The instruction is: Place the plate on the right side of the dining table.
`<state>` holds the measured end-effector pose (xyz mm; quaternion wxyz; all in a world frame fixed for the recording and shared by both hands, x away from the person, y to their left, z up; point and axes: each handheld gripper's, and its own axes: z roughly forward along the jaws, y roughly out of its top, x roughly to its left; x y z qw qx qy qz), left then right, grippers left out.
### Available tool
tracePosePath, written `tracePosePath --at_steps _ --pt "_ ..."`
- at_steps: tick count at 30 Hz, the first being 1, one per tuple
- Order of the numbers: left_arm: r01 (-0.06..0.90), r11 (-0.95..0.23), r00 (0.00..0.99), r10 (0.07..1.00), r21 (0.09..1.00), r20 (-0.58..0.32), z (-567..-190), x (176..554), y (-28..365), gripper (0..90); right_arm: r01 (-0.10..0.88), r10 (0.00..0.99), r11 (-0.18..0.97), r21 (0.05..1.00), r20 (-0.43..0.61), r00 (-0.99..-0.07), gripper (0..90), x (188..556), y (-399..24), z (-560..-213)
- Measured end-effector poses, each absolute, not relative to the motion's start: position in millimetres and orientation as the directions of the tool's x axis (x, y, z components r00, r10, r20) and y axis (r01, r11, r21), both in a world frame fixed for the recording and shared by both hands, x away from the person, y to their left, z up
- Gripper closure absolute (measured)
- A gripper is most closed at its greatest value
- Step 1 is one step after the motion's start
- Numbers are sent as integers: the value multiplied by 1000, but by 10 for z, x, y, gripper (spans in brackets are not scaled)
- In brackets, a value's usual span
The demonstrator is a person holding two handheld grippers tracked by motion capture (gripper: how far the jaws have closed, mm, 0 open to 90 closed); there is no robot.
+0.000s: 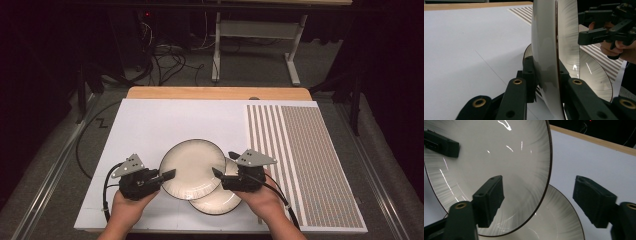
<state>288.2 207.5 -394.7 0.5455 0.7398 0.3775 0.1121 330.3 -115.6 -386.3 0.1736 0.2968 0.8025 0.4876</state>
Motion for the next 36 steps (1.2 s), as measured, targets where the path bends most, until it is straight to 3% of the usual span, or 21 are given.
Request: tracePosePath --at_steps 4,24,36 --pt "433 -119 690 682 893 -243 -3948 2878 2071 769 340 639 341 876 49 -768 422 3321 -1139 -3908" --pt "437 -113 691 678 892 -252 -3961 2893 2079 767 418 608 301 857 165 -776 753 3389 -1174 -3972" --pt "500 -29 676 638 865 -369 -4020 2934 2112 787 484 590 249 839 265 -763 829 3417 -1269 -3939"
